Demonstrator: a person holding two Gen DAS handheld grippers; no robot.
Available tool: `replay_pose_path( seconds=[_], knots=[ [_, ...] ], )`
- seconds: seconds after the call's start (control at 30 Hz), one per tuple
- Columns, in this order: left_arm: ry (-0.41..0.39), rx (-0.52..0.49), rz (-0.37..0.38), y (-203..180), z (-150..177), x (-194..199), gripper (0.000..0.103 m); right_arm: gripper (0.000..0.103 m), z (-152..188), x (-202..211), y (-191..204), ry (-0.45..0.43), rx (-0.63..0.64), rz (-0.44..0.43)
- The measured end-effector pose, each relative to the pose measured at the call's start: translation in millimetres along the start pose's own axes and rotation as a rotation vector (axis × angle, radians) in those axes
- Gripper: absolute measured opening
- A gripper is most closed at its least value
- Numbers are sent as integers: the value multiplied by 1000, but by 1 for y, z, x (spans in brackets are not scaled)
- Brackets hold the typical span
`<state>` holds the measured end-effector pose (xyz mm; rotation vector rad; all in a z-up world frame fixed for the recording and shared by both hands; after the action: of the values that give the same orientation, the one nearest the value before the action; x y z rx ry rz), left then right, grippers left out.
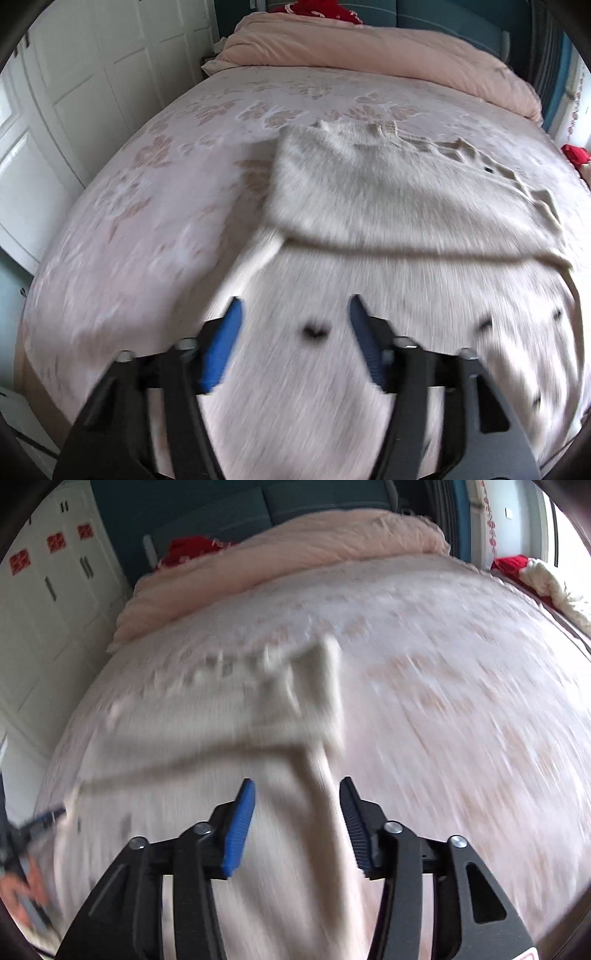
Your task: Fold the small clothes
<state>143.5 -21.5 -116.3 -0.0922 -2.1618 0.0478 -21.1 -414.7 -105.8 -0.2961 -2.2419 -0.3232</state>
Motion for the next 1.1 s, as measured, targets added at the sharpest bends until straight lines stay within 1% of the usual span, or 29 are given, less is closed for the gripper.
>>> replay_pose_path(
  seconds=[0.07,0.13,0.17,0.2,0.3,0.37,0.43,0.47,0.5,0.6,0.7,0.73,0.77,0.8,0.83,0.87,0.9,0.93,0.97,1.0,1.1],
  knots=[
    [19,11,3,17,22,12,76,53,45,24,-5,54,19,29],
    [55,54,16,37,45,21,79,54,75,35,-5,100,18,15],
    [78,87,34,47,58,24,79,57,88,41,-6,119,12,7],
    [105,123,51,57,71,27,80,58,107,46,-6,147,-18,-18],
    [174,211,88,77,105,29,80,58,137,45,-2,202,-83,-97],
    [193,237,113,81,119,30,81,58,153,38,8,241,-122,-159],
    [203,245,126,77,132,31,85,58,163,33,17,267,-134,-167],
    [209,240,133,73,138,31,91,58,165,29,24,282,-128,-179],
    [212,231,143,70,141,30,92,58,165,25,30,289,-125,-193],
    [212,211,127,62,146,25,95,60,164,17,38,284,-143,-213],
    [213,220,109,58,143,19,94,61,162,12,40,273,-160,-222],
    [209,220,104,58,143,19,91,52,161,13,40,266,-159,-219],
    [206,215,106,57,142,20,77,26,160,14,40,260,-154,-212],
    [202,202,121,54,142,24,61,17,160,14,41,260,-152,-223],
    [203,197,138,53,141,26,52,12,160,16,41,260,-162,-244],
    [212,196,170,52,141,29,32,12,160,17,42,253,-170,-253],
    [226,206,194,53,140,32,17,12,158,21,43,240,-164,-253],
    [236,220,212,54,139,34,13,11,155,26,43,226,-160,-260],
    [244,240,235,55,138,38,11,11,153,31,43,206,-158,-266],
    [241,276,270,59,135,45,10,10,148,40,44,180,-158,-274],
    [217,315,343,61,125,69,8,9,136,66,45,116,-160,-301]
  ],
)
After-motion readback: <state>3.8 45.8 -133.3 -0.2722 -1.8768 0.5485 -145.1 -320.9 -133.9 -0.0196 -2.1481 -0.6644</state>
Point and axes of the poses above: each gripper's, at about its wrist camera, not at the fingertips, and x roughly against the way its jaws point, y to its left, z to its underside, the point moved 6 cm from there along -x, roughly the way its jaws point, and after that the axes turned 9 degrees about x, right-handed, at the moved point
